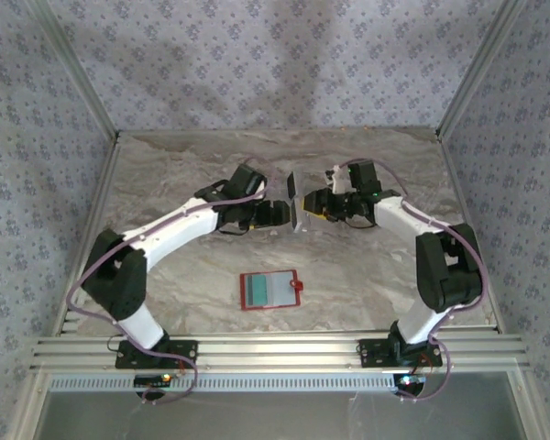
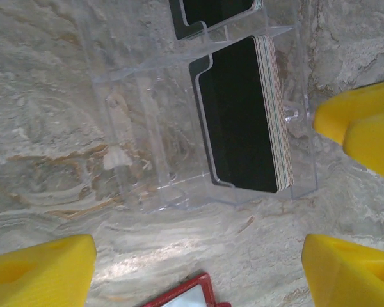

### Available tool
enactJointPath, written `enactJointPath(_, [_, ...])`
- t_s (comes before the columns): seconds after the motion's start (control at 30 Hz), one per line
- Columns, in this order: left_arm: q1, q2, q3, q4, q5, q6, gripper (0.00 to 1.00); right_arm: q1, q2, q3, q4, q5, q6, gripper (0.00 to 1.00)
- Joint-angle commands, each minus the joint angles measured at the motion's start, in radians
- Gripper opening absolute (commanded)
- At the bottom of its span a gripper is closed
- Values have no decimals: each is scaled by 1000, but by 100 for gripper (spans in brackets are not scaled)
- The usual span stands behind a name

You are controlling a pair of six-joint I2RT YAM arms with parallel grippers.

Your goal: Put the credit cards into the card holder

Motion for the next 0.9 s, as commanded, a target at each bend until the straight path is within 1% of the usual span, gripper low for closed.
enactJointPath(0.0, [-5, 57, 70, 19, 31, -21, 81, -41, -69, -49, -2, 12, 22, 49])
enactJointPath(0.03, [-7, 75, 89, 16, 36, -20, 79, -53, -91, -69, 2, 29, 22, 51])
enactJointPath(0.1, [-11, 104, 131, 11, 43, -19, 79, -85, -139, -106, 10, 64, 22, 54])
enactJointPath(0.27, [-39, 162, 215, -4, 50, -27, 81, -157, -221, -166, 9, 70, 18, 57])
enactJointPath(0.37, [-52, 198, 242, -15, 39, -50, 82, -178, -238, -185, 14, 72, 8, 57])
enactJointPath(0.47, [-60, 233, 262, -7, 50, -64, 83, -190, -244, -193, 11, 51, 10, 57])
enactJointPath(0.53, [-61, 259, 295, -23, 58, -66, 83, -189, -254, -206, 17, 60, 7, 57])
enactJointPath(0.63, [-69, 290, 318, 3, 108, -68, 83, -193, -260, -212, 12, 59, -6, 57])
enactJointPath(0.77, [-72, 299, 320, 17, 131, -69, 82, -199, -263, -205, -22, 48, -29, 58])
enactJointPath(0.87, [-75, 278, 288, 61, 149, -66, 79, -199, -253, -209, -15, 36, -25, 57])
